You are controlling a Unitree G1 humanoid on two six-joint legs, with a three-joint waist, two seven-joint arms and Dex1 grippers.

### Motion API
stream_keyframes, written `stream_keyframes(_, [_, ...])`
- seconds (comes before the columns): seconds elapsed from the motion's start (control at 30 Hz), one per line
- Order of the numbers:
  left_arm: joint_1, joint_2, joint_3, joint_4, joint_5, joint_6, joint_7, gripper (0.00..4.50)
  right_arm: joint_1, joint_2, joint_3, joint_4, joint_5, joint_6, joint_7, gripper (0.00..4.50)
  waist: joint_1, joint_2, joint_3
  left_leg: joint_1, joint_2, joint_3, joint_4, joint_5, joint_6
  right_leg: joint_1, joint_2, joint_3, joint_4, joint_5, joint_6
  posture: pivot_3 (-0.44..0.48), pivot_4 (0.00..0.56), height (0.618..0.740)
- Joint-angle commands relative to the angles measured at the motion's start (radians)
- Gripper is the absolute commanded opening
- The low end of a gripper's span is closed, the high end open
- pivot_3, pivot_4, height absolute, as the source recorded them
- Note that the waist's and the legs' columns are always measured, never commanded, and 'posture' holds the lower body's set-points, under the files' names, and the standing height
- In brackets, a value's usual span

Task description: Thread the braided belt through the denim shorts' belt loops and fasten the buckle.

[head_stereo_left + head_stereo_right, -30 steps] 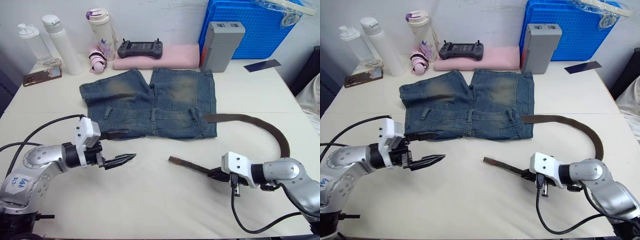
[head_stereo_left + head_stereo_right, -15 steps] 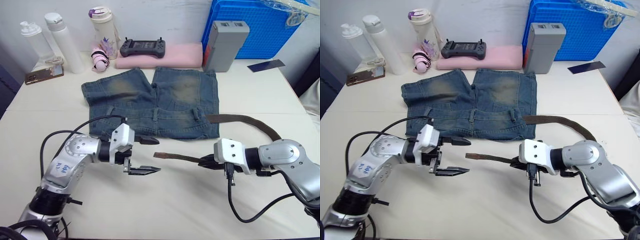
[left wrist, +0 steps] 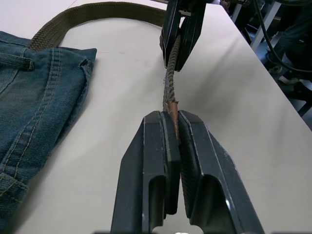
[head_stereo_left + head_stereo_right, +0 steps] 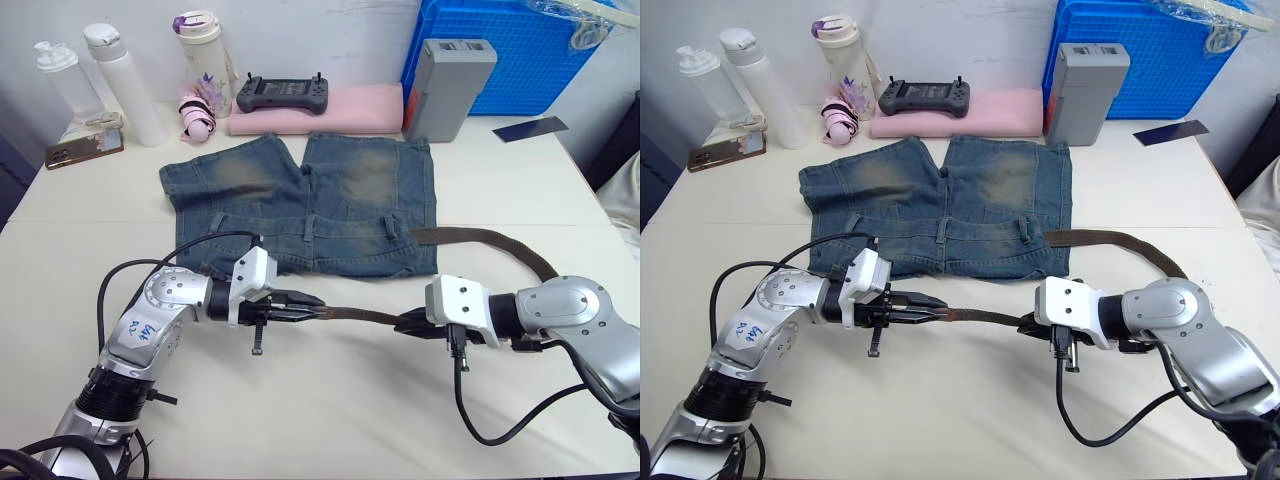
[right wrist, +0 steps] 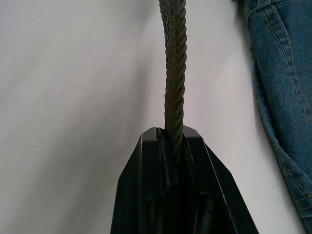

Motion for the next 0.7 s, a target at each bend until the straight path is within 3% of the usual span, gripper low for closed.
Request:
stream_keyframes(0.03, [0.007, -0.004, 0.034, 0.008, -0.008, 0.019, 0.024, 0.04, -0.012, 0.002, -0.022, -0.043, 0.024, 0.011, -0.011, 0.0, 0.0, 0.0, 0.0, 0.0, 0.0, 0.0, 0.0, 0.0, 0.0, 0.0, 0.0, 0.0, 0.0, 0.0, 0.0, 0.0, 0.15, 0.739])
stream_keyframes(0.07, [0.003, -0.012, 0.04, 0.013, -0.022, 0.043, 0.037, 0.04, -0.016, 0.009, -0.027, -0.042, 0.024, 0.015, -0.025, 0.0, 0.0, 0.0, 0.0, 0.0, 0.0, 0.0, 0.0, 0.0, 0.0, 0.0, 0.0, 0.0, 0.0, 0.0, 0.0, 0.0, 0.15, 0.739])
stream_keyframes(0.1, [0.001, -0.021, 0.045, 0.013, -0.044, 0.078, 0.05, 0.0, -0.021, 0.022, -0.038, -0.039, 0.031, 0.03, -0.045, 0.88, 0.0, 0.0, 0.0, 0.0, 0.0, 0.0, 0.0, 0.0, 0.0, 0.0, 0.0, 0.0, 0.0, 0.0, 0.0, 0.0, 0.15, 0.739])
stream_keyframes(0.2, [0.004, -0.059, 0.076, 0.005, -0.127, 0.201, 0.099, 0.0, -0.038, 0.065, -0.103, -0.036, 0.101, 0.107, -0.101, 2.2, 0.0, 0.0, 0.0, 0.0, 0.0, 0.0, 0.001, 0.0, 0.0, 0.0, 0.0, 0.0, 0.001, 0.0, 0.0, 0.0, 0.15, 0.739])
stream_keyframes(0.33, [0.032, -0.138, 0.145, -0.024, -0.306, 0.436, 0.207, 0.0, -0.079, 0.138, -0.29, -0.051, 0.388, 0.33, -0.17, 4.22, 0.0, 0.0, 0.0, -0.001, 0.0, -0.001, 0.002, 0.0, 0.0, 0.0, 0.0, 0.0, 0.001, 0.0, 0.0, 0.0, 0.15, 0.739])
stream_keyframes(0.37, [0.043, -0.159, 0.163, -0.034, -0.357, 0.492, 0.238, 0.0, -0.082, 0.152, -0.335, -0.056, 0.485, 0.383, -0.186, 4.43, 0.0, 0.0, 0.0, -0.001, 0.0, -0.002, 0.002, 0.0, 0.0, 0.0, 0.0, 0.0, 0.001, 0.0, 0.0, 0.0, 0.15, 0.739])
stream_keyframes(0.53, [0.052, -0.282, 0.289, -0.008, -0.588, 0.712, 0.457, 0.0, -0.038, 0.182, -0.478, -0.046, 0.899, 0.534, -0.285, 4.43, 0.001, 0.0, 0.0, -0.002, 0.0, -0.004, 0.002, 0.0, 0.0, 0.001, 0.0, 0.0, 0.0, 0.0, 0.0, 0.0, 0.15, 0.739])
stream_keyframes(0.63, [0.051, -0.328, 0.338, -0.001, -0.674, 0.767, 0.552, 0.0, 0.019, 0.196, -0.484, -0.026, 1.142, 0.557, -0.403, 4.43, 0.002, 0.0, 0.0, -0.001, 0.0, -0.005, 0.004, 0.0, 0.0, 0.002, 0.0, 0.0, 0.001, 0.0, 0.0, 0.0, 0.15, 0.739])
stream_keyframes(0.7, [0.044, -0.345, 0.36, -0.011, -0.725, 0.788, 0.593, 0.0, 0.065, 0.221, -0.423, -0.025, 1.214, 0.56, -0.516, 4.43, 0.001, 0.0, 0.0, -0.001, 0.0, -0.005, 0.005, 0.0, 0.0, 0.002, 0.0, 0.0, 0.001, 0.0, 0.0, 0.0, 0.15, 0.739])
